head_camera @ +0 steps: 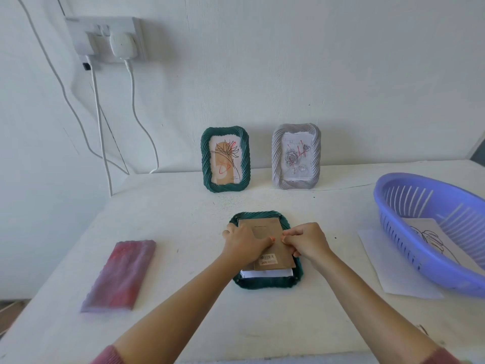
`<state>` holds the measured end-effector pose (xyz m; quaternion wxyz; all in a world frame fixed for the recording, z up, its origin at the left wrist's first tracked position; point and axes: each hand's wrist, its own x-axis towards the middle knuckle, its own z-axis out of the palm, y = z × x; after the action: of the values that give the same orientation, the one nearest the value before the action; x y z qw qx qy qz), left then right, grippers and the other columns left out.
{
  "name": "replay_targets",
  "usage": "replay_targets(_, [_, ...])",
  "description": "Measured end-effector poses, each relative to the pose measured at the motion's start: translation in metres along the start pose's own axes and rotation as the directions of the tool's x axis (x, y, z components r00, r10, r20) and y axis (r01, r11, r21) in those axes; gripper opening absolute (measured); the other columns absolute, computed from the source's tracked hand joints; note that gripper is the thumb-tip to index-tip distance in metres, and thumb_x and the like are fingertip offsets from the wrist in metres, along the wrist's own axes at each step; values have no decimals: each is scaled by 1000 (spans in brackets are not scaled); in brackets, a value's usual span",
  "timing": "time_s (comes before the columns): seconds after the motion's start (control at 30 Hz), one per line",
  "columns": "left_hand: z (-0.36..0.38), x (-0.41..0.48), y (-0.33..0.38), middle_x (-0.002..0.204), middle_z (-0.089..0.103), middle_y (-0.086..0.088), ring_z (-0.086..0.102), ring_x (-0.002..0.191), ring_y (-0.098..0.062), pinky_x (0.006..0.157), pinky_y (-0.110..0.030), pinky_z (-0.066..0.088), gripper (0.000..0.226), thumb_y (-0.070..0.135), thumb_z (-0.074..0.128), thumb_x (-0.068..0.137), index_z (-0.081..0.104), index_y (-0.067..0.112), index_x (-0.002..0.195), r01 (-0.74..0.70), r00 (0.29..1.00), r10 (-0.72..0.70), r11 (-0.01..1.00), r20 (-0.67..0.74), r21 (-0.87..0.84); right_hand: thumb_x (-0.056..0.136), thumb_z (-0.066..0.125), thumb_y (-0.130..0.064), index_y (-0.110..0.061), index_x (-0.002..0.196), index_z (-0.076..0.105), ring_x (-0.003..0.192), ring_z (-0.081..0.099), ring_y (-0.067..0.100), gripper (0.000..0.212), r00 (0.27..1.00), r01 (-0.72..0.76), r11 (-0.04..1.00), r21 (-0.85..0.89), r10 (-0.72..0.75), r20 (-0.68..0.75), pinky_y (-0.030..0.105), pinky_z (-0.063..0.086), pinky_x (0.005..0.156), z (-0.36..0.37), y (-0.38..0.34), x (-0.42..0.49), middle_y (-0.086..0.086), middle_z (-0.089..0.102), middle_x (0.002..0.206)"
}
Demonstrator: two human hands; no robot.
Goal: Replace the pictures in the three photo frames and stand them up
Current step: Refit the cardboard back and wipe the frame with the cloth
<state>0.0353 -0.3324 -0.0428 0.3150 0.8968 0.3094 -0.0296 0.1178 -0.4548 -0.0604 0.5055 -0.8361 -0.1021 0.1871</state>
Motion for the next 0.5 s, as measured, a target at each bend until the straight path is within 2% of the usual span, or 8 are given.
replay_targets(0.17, [-1, -9, -4, 128, 43, -18, 37, 119, -31, 100, -35, 32, 56, 49, 47, 90, 44, 8, 127, -31, 1000, 30, 998, 2, 62, 80, 63, -3, -5, 91, 72, 28, 46, 1, 14, 1000, 3, 995, -98, -4, -12, 14, 41, 37, 3, -7, 0, 3, 58, 52])
replay_targets(0.23, [-1, -9, -5, 126, 44, -17, 38, 117, -31, 98, -34, 33, 54, 50, 48, 89, 47, 9, 125, -34, 999, 34, 997, -6, 66, 79, 62, -2, -2, 86, 73, 36, 50, 9, 13, 999, 13, 988, -152, -18, -29, 18, 47, 42, 5, -8, 0, 5, 59, 52])
replay_targets(0.37, [2, -9, -5, 125, 41, -13, 38, 115, -29, 92, -32, 35, 51, 48, 52, 87, 49, 10, 122, -32, 999, 33, 997, -12, 69, 77, 59, 0, 4, 82, 72, 54, 58, 26, 15, 997, 29, 973, -228, -45, -65, 39, 58, 66, 10, -9, 2, 18, 68, 68])
replay_targets(0.5, [3, -10, -5, 126, 39, -12, 37, 116, -29, 92, -32, 36, 52, 47, 53, 87, 49, 9, 122, -37, 999, 39, 996, -27, 79, 77, 61, -2, 3, 84, 71, 66, 65, 33, 13, 996, 30, 958, -286, -54, -74, 43, 59, 71, 13, -9, 4, 22, 71, 79])
